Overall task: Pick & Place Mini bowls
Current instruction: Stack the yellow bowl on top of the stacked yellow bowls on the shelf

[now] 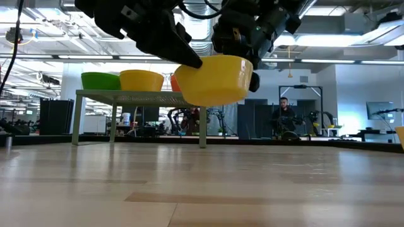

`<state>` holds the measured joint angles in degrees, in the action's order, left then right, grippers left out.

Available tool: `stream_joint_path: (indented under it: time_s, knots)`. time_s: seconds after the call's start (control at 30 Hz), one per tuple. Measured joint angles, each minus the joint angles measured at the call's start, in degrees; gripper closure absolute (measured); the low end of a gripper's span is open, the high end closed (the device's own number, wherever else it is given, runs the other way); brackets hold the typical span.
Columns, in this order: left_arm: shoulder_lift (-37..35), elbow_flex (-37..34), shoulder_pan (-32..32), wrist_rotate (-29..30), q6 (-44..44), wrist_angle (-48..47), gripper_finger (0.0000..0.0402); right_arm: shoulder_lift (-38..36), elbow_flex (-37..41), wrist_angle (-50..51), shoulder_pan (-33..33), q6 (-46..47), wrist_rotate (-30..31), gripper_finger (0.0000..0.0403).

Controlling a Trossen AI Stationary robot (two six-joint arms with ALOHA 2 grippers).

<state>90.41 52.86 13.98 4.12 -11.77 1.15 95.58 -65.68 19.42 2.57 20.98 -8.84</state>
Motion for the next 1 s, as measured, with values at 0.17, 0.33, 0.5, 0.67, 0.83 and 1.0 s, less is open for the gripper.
stream_joint_path:
  time_s: [0.17, 0.33, 0.5, 0.67, 0.83, 1.0]
  knots:
    - [-0.07, 0.02, 0.32, -1.1, 1.86, 0.02, 0.0392, -0.08, -3.05, 1.2, 0.29, -2.01, -0.26, 0.036]
    - [0.03, -0.05, 1.6, -0.84, 6.54, -0.81, 0.0393, -0.95, -8.4, 9.32, 0.79, -6.58, -0.88, 0.0347]
    - [0.02, -0.17, 4.01, -0.46, 12.31, -1.55, 0.0394, -4.79, -12.51, 18.09, 0.07, -12.81, 1.53, 0.0346]
    - [-1.79, -0.21, 5.91, 7.42, 12.68, -2.53, 0.0394, -15.55, -11.05, 23.25, -3.16, -16.66, 10.68, 0.0346]
    - [-9.82, 0.08, 4.78, 13.14, 12.07, -5.97, 0.0393, -28.06, 5.32, 14.26, -6.51, -14.11, 17.82, 0.0346]
    - [-20.89, 3.2, -0.54, 13.68, 11.6, -15.04, 0.0393, -35.14, 22.28, -0.77, -6.77, -9.5, 17.55, 0.0346]
